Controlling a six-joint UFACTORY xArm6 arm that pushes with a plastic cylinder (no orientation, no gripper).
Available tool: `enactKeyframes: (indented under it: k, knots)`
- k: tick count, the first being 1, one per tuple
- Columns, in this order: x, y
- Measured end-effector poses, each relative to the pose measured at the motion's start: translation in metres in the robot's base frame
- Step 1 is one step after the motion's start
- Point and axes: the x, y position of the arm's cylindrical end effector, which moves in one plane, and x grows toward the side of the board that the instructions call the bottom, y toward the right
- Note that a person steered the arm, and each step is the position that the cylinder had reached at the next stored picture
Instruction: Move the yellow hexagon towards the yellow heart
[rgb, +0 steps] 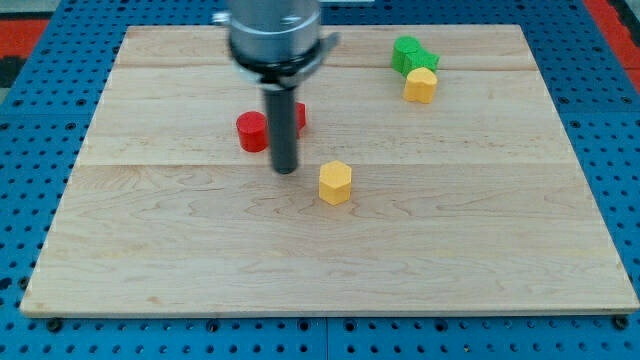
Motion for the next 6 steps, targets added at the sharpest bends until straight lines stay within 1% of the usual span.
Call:
enactKeyframes:
  k: [1,2,3,4,5,6]
  knots:
    - [0.028,-0.005]
    - [0.025,0.064]
    - [0.001,0.125]
    - [0.009,0.126]
    - [0.037,0.132]
    - [0.028,0.154]
